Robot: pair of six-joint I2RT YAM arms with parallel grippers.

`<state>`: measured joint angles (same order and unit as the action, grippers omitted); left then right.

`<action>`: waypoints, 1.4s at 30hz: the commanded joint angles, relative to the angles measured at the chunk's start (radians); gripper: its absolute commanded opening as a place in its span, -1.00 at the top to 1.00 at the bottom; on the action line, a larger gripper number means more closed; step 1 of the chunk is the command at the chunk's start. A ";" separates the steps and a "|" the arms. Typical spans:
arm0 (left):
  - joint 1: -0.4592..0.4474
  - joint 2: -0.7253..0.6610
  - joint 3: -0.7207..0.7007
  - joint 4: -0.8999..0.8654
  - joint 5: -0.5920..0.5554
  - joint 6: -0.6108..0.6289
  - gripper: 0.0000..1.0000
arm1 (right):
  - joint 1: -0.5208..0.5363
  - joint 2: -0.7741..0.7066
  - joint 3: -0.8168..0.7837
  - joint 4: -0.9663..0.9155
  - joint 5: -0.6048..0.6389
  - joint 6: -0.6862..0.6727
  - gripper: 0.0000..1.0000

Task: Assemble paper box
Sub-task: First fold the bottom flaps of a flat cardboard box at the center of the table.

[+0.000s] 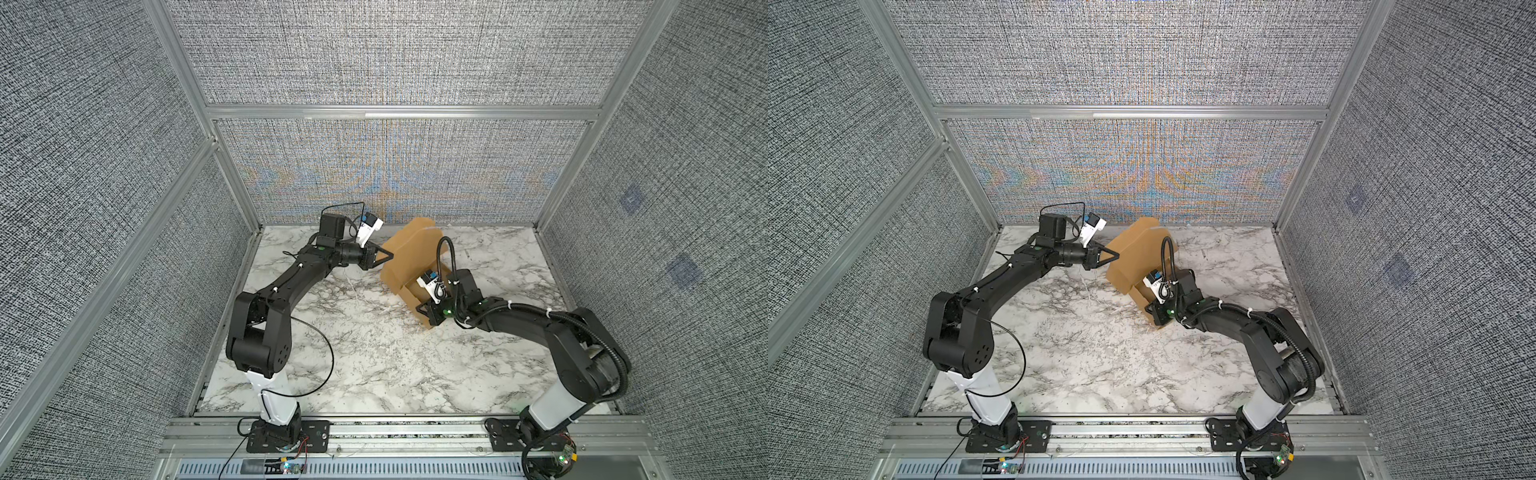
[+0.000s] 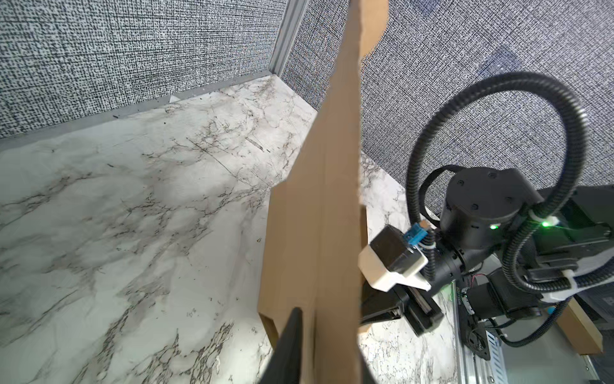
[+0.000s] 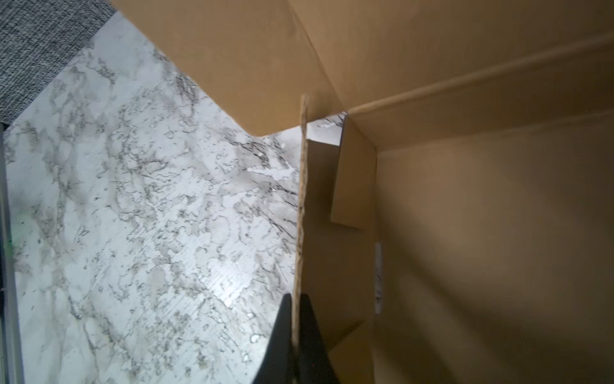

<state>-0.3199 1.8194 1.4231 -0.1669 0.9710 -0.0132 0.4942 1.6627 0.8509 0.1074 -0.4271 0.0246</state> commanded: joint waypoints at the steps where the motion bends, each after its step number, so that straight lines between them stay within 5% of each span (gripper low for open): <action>1: -0.002 -0.004 0.039 -0.046 0.023 0.066 0.12 | -0.022 0.018 0.019 0.005 -0.065 0.064 1.00; 4: 0.002 -0.023 0.095 -0.119 0.040 0.189 -0.10 | -0.041 0.022 0.019 0.014 -0.098 0.089 1.00; 12: 0.004 -0.063 0.181 -0.256 0.010 0.382 -0.33 | -0.068 -0.008 0.023 0.044 -0.156 0.137 1.00; 19: -0.002 -0.162 0.088 -0.395 0.084 0.919 -0.80 | -0.141 -0.002 -0.021 0.152 -0.210 0.258 1.00; 25: -0.078 -0.090 0.073 -0.595 -0.048 1.399 -0.76 | -0.164 0.002 -0.029 0.159 -0.193 0.268 1.00; 31: -0.142 -0.055 -0.018 -0.509 -0.138 1.674 -0.65 | -0.208 0.042 -0.013 0.124 -0.215 0.310 1.00; 42: -0.223 0.093 0.008 -0.326 -0.247 1.781 -0.60 | -0.294 0.103 -0.024 0.170 -0.333 0.418 1.00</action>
<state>-0.5354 1.8935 1.4185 -0.5579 0.7517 1.7313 0.2096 1.7542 0.8246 0.2558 -0.7101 0.4068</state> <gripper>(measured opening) 0.799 0.049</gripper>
